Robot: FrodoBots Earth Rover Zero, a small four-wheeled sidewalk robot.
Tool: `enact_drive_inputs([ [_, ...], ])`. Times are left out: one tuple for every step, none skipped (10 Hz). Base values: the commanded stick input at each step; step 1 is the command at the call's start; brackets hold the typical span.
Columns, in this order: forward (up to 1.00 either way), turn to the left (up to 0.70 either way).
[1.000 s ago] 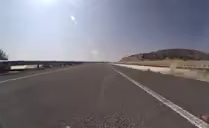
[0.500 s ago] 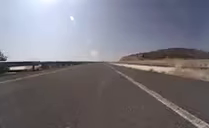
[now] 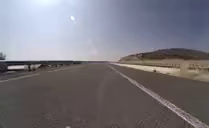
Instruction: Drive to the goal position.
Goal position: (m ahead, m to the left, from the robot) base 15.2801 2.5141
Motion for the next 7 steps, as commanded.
enact_drive_inputs([
  [1.0,0.0],
  [1.0,0.0],
  [1.0,0.0],
  [1.0,0.0],
  [1.0,0.0],
  [1.0,0.0],
  [1.0,0.0],
])
